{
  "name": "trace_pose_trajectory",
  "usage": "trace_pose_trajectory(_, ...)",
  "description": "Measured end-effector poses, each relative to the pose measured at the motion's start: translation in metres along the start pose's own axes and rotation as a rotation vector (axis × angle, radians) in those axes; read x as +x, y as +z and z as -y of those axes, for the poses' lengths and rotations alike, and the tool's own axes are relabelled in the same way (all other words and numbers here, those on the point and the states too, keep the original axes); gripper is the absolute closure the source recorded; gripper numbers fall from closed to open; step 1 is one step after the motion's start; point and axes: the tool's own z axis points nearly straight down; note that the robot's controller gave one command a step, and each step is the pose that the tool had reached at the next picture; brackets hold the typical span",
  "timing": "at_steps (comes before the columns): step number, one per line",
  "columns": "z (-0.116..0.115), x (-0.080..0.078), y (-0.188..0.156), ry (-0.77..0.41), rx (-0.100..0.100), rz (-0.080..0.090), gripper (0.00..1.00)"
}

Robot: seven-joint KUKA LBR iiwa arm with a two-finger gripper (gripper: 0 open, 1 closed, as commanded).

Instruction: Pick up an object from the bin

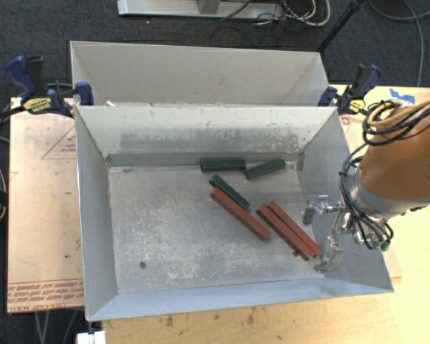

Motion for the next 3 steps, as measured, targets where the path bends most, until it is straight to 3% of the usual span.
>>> trace_pose_trajectory(1,0.0,-0.002,-0.004,-0.004,0.001,0.008,0.0)
trace_pose_trajectory(2,0.034,-0.03,0.096,-0.064,0.002,0.009,1.0)
trace_pose_trajectory(3,0.033,-0.03,0.096,-0.065,0.002,0.011,0.0)
